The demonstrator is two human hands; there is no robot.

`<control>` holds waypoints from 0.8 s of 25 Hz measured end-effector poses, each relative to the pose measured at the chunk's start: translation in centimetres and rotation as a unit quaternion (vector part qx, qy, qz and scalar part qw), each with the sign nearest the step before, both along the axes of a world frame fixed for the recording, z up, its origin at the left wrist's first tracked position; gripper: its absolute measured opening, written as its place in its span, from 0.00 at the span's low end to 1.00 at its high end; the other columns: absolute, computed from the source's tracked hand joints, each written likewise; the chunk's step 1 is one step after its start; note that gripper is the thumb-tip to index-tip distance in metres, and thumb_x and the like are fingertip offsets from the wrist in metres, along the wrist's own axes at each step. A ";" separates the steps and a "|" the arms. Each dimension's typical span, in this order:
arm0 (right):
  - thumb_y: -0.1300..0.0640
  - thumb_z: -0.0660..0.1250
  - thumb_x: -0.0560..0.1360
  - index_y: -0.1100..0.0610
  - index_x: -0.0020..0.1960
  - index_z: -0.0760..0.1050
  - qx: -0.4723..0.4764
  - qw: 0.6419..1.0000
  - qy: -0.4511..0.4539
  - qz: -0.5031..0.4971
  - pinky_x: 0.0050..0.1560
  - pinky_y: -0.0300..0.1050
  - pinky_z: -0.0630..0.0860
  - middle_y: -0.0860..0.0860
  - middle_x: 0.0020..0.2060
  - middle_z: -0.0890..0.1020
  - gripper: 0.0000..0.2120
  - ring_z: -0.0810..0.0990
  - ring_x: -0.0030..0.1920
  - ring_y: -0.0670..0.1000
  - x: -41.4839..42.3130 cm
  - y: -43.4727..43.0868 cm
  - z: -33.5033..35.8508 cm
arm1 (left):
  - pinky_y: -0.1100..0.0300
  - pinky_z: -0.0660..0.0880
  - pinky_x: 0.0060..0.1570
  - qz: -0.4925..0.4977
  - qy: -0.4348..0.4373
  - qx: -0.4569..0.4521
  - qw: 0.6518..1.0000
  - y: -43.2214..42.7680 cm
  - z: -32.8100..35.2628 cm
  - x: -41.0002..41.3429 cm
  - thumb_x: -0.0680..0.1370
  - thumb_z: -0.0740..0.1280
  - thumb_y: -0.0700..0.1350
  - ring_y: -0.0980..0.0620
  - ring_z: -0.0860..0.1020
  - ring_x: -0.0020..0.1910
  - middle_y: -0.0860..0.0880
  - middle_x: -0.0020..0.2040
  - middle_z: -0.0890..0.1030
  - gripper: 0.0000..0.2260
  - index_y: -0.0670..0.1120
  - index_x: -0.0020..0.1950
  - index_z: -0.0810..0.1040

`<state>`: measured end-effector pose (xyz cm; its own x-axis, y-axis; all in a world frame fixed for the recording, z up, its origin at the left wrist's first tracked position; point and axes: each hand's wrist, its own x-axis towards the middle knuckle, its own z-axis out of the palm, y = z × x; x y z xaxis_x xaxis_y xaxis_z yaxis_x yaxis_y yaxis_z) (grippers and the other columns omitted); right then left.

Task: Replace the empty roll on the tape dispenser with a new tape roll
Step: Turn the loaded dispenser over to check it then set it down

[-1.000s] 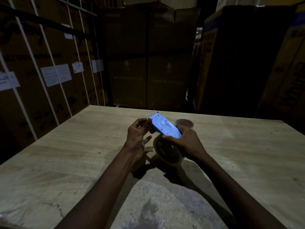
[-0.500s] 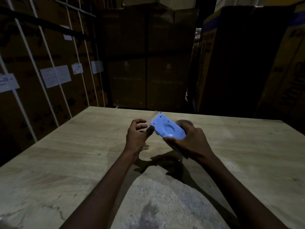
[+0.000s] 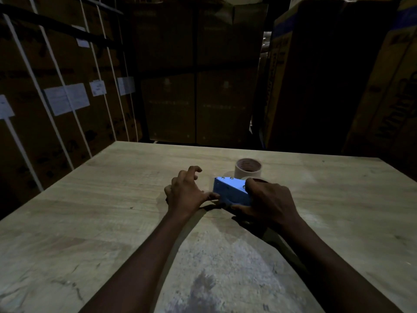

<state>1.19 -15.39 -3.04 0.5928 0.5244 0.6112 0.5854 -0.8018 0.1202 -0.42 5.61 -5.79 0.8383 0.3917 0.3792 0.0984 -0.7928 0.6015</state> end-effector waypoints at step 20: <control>0.46 0.63 0.69 0.57 0.39 0.73 0.173 0.983 0.046 0.052 0.32 0.46 0.70 0.56 0.33 0.82 0.13 0.79 0.33 0.59 1.5 -0.6 0.3 | 0.44 0.60 0.68 -0.098 -0.014 0.050 0.994 -0.3 -0.1 -0.2 0.73 0.65 0.59 0.46 0.61 0.74 0.49 0.75 0.64 0.33 0.61 0.75 0.56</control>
<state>2.66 -16.01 -2.75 0.6076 0.3554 0.7103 0.6618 -0.7210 -0.2054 -0.63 5.29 -5.87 0.8832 0.1805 0.4328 -0.0799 -0.8515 0.5182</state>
